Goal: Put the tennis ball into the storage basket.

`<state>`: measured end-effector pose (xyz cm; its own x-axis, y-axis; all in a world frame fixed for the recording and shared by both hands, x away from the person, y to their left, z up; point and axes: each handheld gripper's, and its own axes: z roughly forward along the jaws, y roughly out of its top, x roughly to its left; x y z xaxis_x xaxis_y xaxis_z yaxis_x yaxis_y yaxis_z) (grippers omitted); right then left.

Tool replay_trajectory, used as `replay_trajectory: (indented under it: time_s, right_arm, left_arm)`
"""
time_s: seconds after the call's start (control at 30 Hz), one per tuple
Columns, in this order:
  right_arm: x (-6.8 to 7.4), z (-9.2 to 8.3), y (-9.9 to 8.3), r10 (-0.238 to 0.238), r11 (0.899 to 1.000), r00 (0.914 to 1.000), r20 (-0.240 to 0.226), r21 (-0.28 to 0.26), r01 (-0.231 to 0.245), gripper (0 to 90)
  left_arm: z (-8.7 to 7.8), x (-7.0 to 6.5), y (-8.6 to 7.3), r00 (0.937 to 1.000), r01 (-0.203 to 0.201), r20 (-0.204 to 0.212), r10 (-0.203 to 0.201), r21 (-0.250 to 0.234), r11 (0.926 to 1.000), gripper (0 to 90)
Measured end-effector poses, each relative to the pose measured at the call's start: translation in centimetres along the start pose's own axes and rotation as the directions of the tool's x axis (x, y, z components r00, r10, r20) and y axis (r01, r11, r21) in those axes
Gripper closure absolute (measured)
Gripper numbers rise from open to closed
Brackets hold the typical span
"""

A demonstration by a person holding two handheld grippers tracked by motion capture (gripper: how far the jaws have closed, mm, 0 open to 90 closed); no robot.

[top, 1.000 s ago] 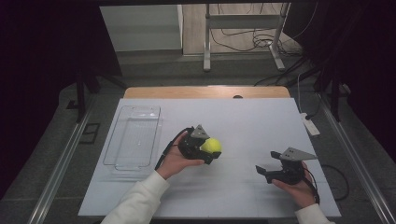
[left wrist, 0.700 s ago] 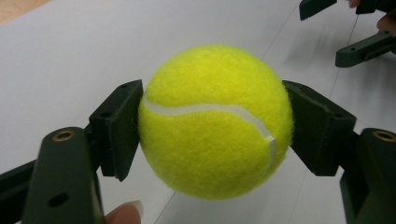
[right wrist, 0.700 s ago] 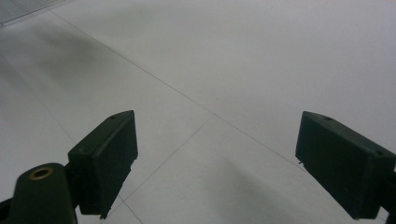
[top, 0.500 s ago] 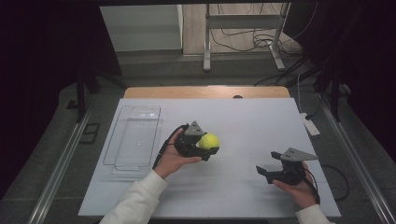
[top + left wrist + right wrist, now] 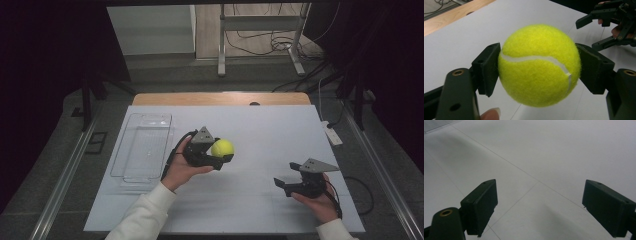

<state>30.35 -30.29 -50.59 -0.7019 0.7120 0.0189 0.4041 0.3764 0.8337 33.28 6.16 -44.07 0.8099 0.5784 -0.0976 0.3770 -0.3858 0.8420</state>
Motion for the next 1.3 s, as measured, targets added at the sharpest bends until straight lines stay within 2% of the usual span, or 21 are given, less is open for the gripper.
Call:
replay_trajectory:
  time_s: [0.6, 1.3]
  right_arm:
    - [0.0, 0.0, -0.1, 0.005, 1.0, 1.0, 0.0, 0.0, -0.005, 13.5]
    - [0.0, 0.0, -0.1, 0.006, 1.0, 1.0, 0.001, 0.003, -0.006, 13.5]
  left_arm:
    - [-1.8, 1.0, 0.4, 0.999, 0.024, -0.035, -0.026, -0.055, 0.9982, 26.6]
    - [-3.3, 1.8, 0.7, 0.9968, 0.039, -0.065, -0.045, -0.091, 0.9951, 26.5]
